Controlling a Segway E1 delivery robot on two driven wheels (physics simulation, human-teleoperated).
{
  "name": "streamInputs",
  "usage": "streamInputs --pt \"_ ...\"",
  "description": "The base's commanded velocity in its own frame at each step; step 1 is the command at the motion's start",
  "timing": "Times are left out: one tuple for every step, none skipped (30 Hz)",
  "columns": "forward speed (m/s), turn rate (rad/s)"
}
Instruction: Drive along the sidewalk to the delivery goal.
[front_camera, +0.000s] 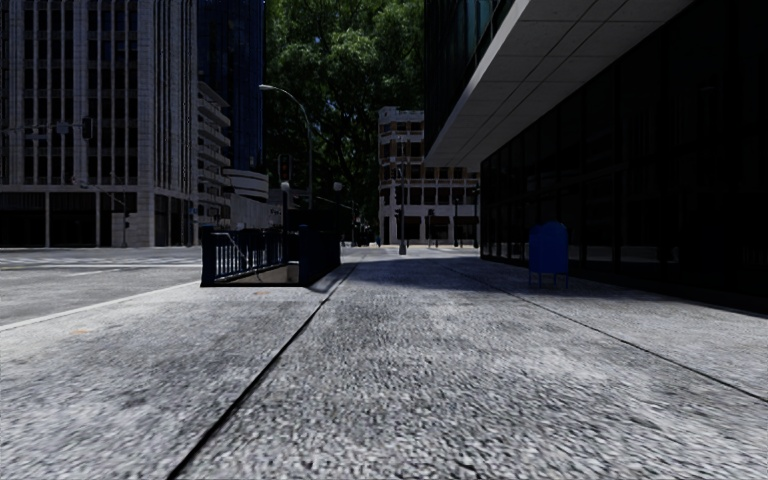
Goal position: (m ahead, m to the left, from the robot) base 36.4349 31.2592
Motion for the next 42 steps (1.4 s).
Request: streamInputs --pt "2.00 0.00" --pt "2.00 0.00" --pt "2.00 0.00" --pt "2.00 0.00" --pt "2.00 0.00" --pt "2.00 0.00" --pt "2.00 0.00" --pt "2.00 0.00" --pt "2.00 0.00" --pt "2.00 0.00" --pt "2.00 0.00" --pt "2.00 0.00" --pt "2.00 0.00" --pt "2.00 0.00" --pt "2.00 0.00" --pt "2.00 0.00" --pt "2.00 0.00" --pt "2.00 0.00" --pt "2.00 0.00" --pt "2.00 0.00" --pt "2.00 0.00" --pt "2.00 0.00" --pt "2.00 0.00" --pt "2.00 0.00" --pt "2.00 0.00" --pt "2.00 0.00" --pt "2.00 0.00" --pt "2.00 0.00" --pt "2.00 0.00" --pt "2.00 0.00" --pt "2.00 0.00" --pt "2.00 0.00" --pt "2.00 0.00" --pt "2.00 0.00" --pt "2.00 0.00" --pt "2.00 0.00" --pt "2.00 0.00" --pt "2.00 0.00" --pt "2.00 0.00" --pt "2.00 0.00" --pt "2.00 0.00" --pt "2.00 0.00"
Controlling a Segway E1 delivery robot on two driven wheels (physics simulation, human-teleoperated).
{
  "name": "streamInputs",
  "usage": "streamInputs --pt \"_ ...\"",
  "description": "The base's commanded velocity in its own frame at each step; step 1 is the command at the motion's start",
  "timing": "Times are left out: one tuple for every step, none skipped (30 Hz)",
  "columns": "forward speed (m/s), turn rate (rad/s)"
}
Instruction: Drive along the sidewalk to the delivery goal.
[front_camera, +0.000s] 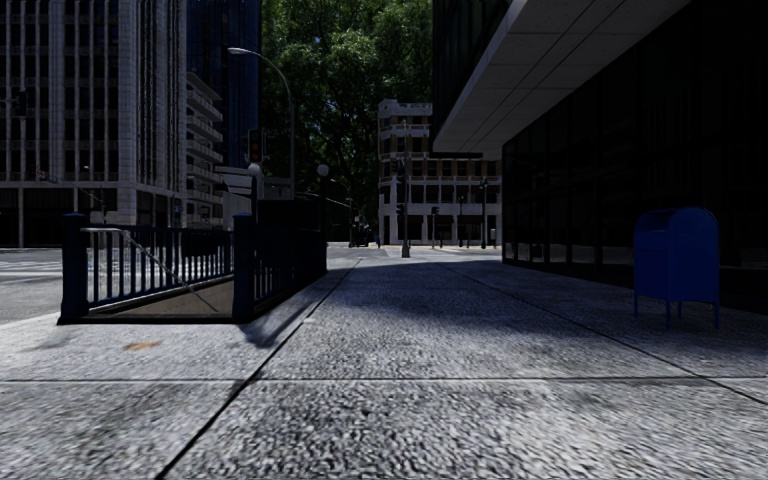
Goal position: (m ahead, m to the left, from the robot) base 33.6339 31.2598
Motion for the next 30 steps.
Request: streamInputs --pt "2.00 0.00" --pt "2.00 0.00" --pt "2.00 0.00" --pt "2.00 0.00" --pt "2.00 0.00" --pt "2.00 0.00" --pt "2.00 0.00" --pt "2.00 0.00" --pt "2.00 0.00" --pt "2.00 0.00" --pt "2.00 0.00" --pt "2.00 0.00" --pt "2.00 0.00" --pt "2.00 0.00" --pt "2.00 0.00" --pt "2.00 0.00" --pt "2.00 0.00" --pt "2.00 0.00" --pt "2.00 0.00" --pt "2.00 0.00" --pt "2.00 0.00" --pt "2.00 0.00" --pt "2.00 0.00" --pt "2.00 0.00" --pt "2.00 0.00" --pt "2.00 0.00" --pt "2.00 0.00" --pt "2.00 0.00" --pt "2.00 0.00" --pt "2.00 0.00"
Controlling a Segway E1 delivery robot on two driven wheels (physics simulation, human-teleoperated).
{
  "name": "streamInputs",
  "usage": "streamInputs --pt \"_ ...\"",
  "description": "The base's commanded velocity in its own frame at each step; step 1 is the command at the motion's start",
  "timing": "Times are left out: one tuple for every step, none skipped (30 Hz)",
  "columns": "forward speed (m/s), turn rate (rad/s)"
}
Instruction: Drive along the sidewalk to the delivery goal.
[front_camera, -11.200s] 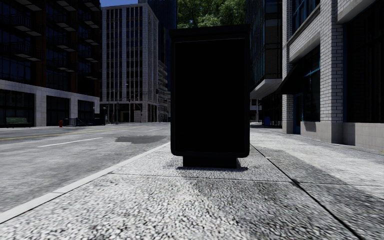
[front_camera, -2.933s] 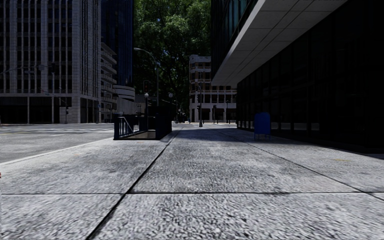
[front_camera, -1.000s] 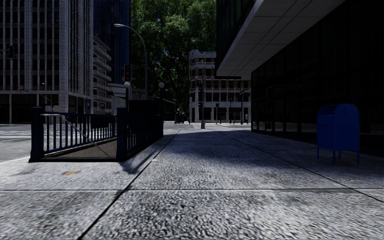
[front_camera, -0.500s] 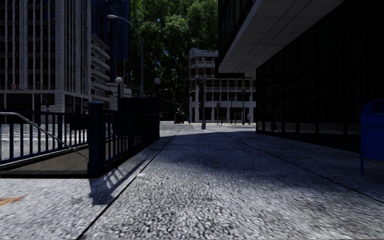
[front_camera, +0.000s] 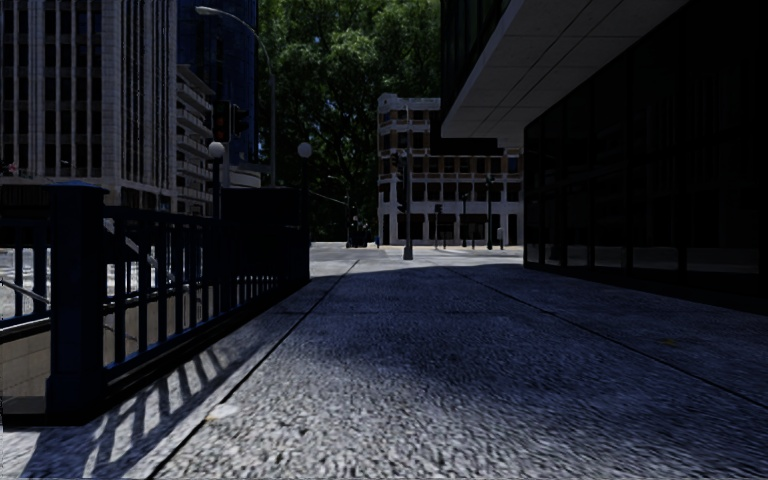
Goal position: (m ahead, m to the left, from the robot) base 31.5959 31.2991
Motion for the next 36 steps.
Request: streamInputs --pt "2.00 0.00" --pt "2.00 0.00" --pt "2.00 0.00" --pt "2.00 0.00" --pt "2.00 0.00" --pt "2.00 0.00" --pt "2.00 0.00" --pt "2.00 0.00" --pt "2.00 0.00" --pt "2.00 0.00" --pt "2.00 0.00" --pt "2.00 0.00" --pt "2.00 0.00" --pt "2.00 0.00" --pt "2.00 0.00" --pt "2.00 0.00" --pt "2.00 0.00" --pt "2.00 0.00" --pt "2.00 0.00" --pt "2.00 0.00" --pt "2.00 0.00" --pt "2.00 0.00" --pt "2.00 0.00" --pt "2.00 0.00" --pt "2.00 0.00" --pt "2.00 0.00" --pt "2.00 0.00" --pt "2.00 0.00" --pt "2.00 0.00" --pt "2.00 0.00" --pt "2.00 0.00" --pt "2.00 0.00" --pt "2.00 0.00" --pt "2.00 0.00" --pt "2.00 0.00" --pt "2.00 0.00"
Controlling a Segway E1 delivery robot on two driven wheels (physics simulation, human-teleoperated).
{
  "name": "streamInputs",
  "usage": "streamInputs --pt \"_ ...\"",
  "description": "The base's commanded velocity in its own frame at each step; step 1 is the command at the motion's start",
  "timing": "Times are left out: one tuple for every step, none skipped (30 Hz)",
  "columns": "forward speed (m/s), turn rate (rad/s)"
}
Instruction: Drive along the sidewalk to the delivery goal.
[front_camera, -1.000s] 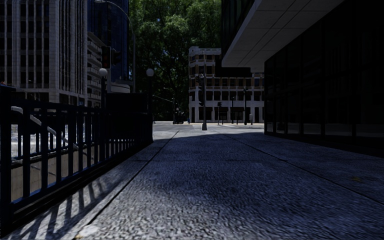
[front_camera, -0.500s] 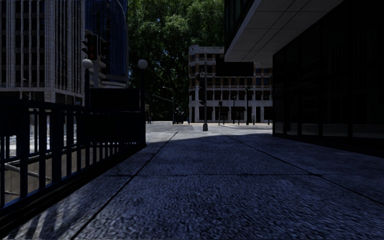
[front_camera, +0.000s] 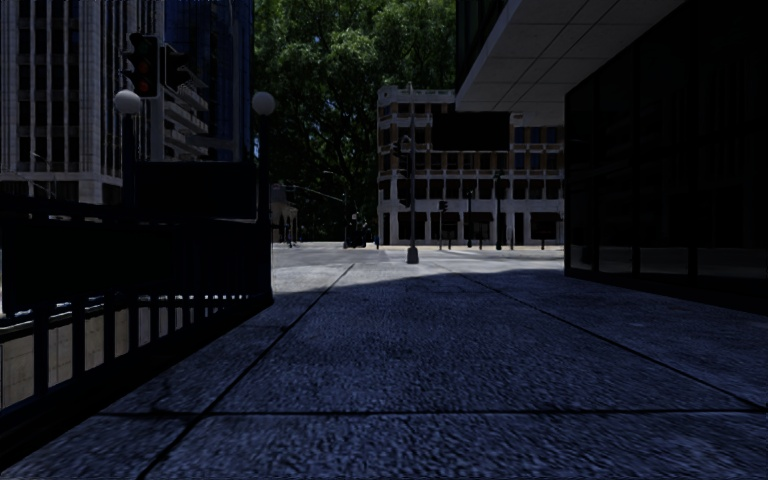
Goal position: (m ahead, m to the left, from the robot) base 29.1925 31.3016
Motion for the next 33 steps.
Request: streamInputs --pt "2.00 0.00" --pt "2.00 0.00" --pt "2.00 0.00" --pt "2.00 0.00" --pt "2.00 0.00" --pt "2.00 0.00" --pt "2.00 0.00" --pt "2.00 0.00" --pt "2.00 0.00" --pt "2.00 0.00" --pt "2.00 0.00" --pt "2.00 0.00" --pt "2.00 0.00" --pt "2.00 0.00" --pt "2.00 0.00" --pt "2.00 0.00" --pt "2.00 0.00" --pt "2.00 0.00" --pt "2.00 0.00" --pt "2.00 0.00" --pt "2.00 0.00" --pt "2.00 0.00" --pt "2.00 0.00" --pt "2.00 0.00" --pt "2.00 0.00" --pt "2.00 0.00" --pt "2.00 0.00" --pt "2.00 0.00" --pt "2.00 0.00" --pt "2.00 0.00" --pt "2.00 0.00" --pt "2.00 0.00" --pt "2.00 0.00"
